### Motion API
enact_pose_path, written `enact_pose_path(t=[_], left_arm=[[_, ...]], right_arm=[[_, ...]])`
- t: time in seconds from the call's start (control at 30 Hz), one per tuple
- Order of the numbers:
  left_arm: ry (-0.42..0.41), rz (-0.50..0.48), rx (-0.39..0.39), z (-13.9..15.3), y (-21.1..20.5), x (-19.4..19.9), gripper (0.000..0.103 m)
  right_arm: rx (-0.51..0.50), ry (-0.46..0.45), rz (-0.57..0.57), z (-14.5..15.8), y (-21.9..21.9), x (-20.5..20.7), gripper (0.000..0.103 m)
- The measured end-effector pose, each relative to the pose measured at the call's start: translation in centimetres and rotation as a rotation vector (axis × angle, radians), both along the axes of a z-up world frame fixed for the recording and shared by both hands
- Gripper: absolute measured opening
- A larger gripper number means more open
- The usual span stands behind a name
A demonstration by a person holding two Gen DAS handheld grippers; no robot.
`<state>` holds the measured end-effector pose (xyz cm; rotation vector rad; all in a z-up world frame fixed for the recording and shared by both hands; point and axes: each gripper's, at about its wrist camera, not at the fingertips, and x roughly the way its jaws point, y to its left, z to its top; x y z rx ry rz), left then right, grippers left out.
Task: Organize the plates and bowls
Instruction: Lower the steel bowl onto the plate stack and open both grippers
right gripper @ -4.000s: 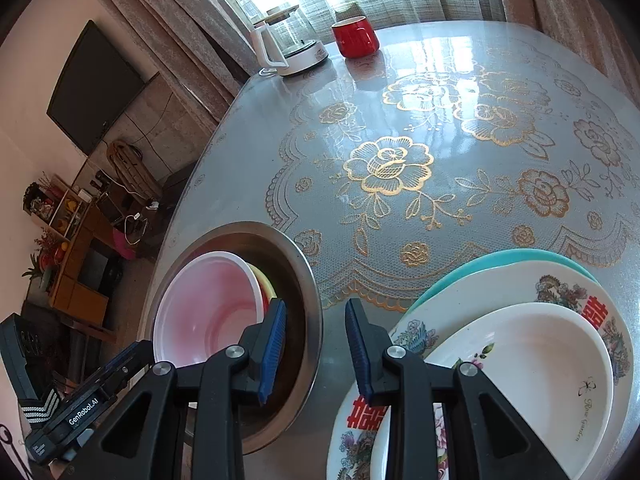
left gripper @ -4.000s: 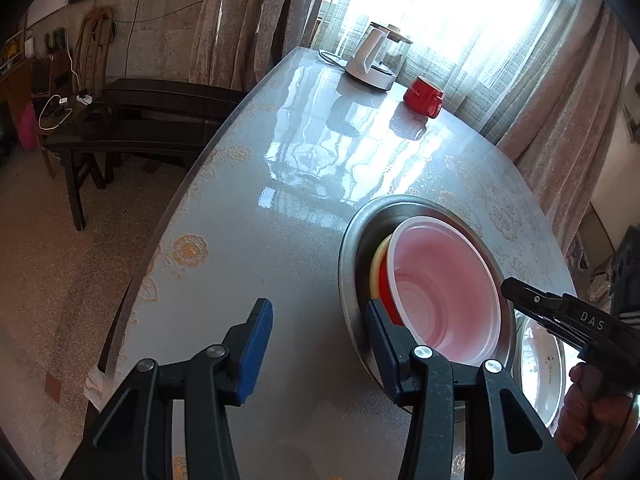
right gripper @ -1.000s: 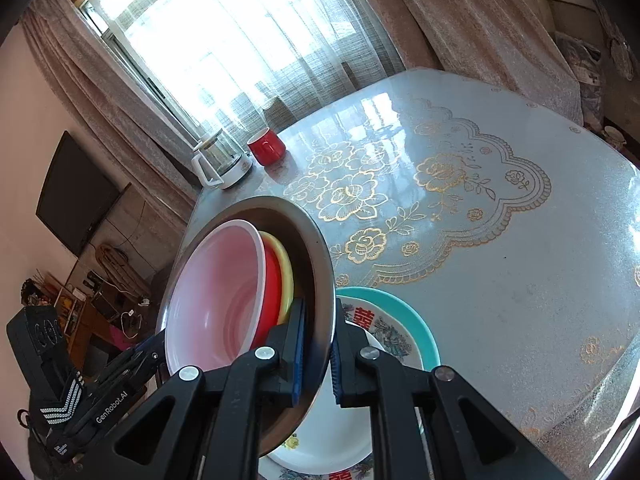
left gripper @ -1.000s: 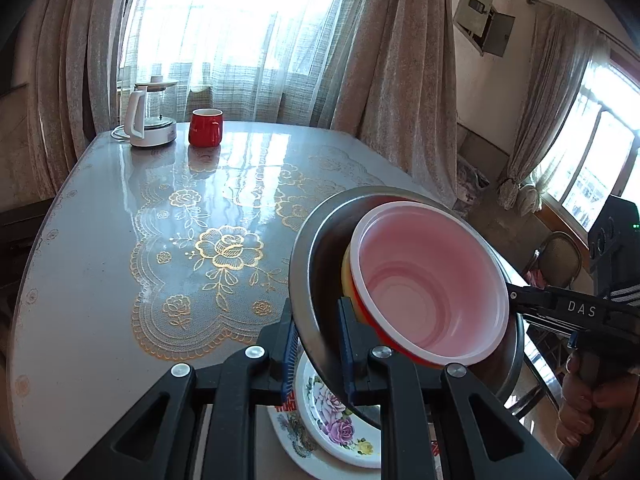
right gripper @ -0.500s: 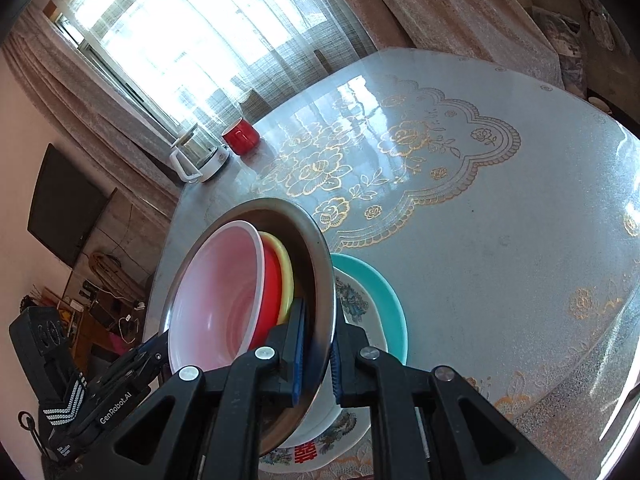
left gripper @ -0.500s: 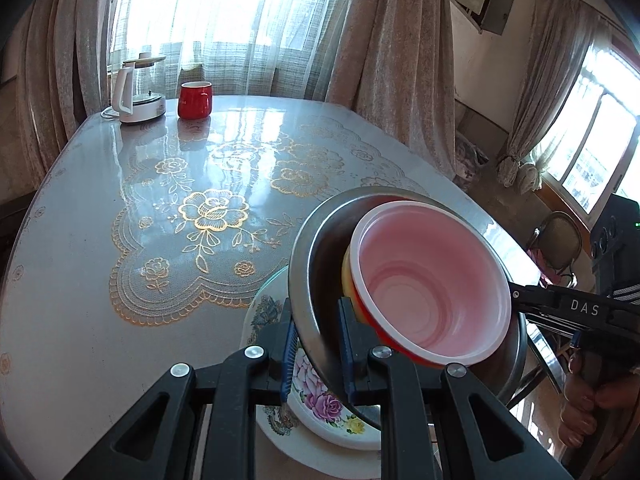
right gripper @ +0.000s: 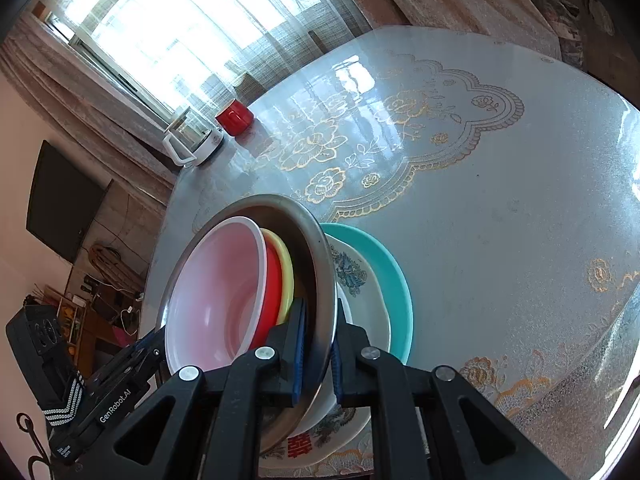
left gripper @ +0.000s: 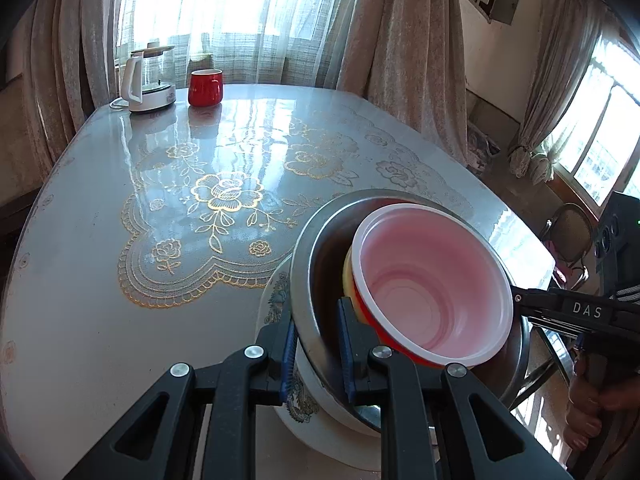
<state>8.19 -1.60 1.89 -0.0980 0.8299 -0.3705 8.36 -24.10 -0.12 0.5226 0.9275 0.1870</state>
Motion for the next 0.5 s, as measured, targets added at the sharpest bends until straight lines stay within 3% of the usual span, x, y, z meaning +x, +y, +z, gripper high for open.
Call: enact_pose_path(t=[0.5], left_arm=[[0.013,0.021,0.035,-0.8,0.1,0.4,0.018]], right_arm=[[0.019,0.050,0.008,-1.7,0.2,0.4,0.012]])
